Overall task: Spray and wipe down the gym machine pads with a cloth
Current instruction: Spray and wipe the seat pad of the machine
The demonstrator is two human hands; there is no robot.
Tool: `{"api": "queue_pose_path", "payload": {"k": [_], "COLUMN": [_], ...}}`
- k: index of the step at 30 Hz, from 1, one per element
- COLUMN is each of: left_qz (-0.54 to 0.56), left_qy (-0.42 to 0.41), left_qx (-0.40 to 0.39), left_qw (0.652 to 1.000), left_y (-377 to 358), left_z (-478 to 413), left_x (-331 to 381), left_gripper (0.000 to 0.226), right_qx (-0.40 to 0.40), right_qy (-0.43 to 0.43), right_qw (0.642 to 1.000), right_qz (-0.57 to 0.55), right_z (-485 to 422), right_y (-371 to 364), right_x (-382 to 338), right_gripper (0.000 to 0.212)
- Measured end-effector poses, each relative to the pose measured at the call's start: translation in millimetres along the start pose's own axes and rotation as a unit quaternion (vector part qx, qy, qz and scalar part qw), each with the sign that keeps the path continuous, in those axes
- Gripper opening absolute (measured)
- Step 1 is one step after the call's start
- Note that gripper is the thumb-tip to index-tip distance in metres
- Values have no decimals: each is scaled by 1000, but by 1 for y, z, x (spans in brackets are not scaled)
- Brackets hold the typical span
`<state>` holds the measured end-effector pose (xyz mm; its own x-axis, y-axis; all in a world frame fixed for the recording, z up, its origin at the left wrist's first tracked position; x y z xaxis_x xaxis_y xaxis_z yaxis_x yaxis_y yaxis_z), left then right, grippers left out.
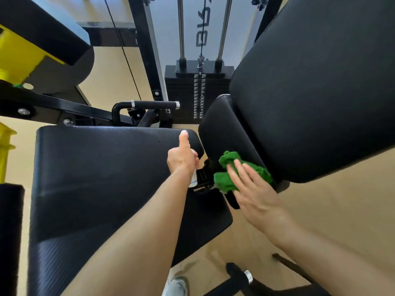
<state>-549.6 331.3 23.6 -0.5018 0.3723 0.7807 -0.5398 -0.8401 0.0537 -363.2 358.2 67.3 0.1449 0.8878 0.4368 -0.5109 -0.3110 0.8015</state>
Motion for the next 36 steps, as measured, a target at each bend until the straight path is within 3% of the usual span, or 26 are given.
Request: {"api": "queue_pose_path", "payload": {"k": [2,4,7,12,14,17,19,23,28,31,36], "left_qz": [26,67,128,81,74,60,44,24,18,24,53], "left_qy": [-4,3,17,-12,-10,-2,-2,-62,-91,-87,-57], "left_qx": [-7,11,29,29,33,35,29,14,28,50,58], "left_qw": [1000,998,991,996,997,998,999,998,995,995,995], "left_y": [-9,-14,-18,-8,0,7,9,11,21,26,30], "left_z": [-7,-14,-20,-15,-7,11,20,19,12,14,33], "left_x": [12,19,13,7,2,-10,-15,-8,-12,-15,-20], "left_gripper": [69,70,71,71,72,74,73,71,71,71,70], "right_qx": [-66,-51,-11,18,1,-100,-106,-36,-19,-44,-169], "right_qy": [29,30,-43,-123,-70,48,76,14,-96,-2,162], "right_qw": [996,995,996,992,997,994,991,996,988,988,957], "right_qz": [59,83,81,30,11,8,37,77,117,148,171], "right_z": [-20,-56,-125,-128,-80,-12,-6,-93,-181,-148,-58], "right_y": [-8,11,44,48,27,-2,1,37,55,21,-18], "right_x": [-1,14,59,73,37,-5,-4,48,86,33,-22], "right_gripper": [61,55,52,53,54,55,55,52,52,53,51]}}
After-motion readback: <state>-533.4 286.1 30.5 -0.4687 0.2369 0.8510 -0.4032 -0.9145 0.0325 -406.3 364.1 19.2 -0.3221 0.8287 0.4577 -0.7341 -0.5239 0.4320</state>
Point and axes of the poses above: each hand's wrist, its own z-axis away from the middle knuckle, its own y-axis out of the back of the hand, x = y × z, the point moved 10 cm from there along -z, towards the middle knuckle, and after that the axes turned 3 degrees about -x, right-handed, at the moved point
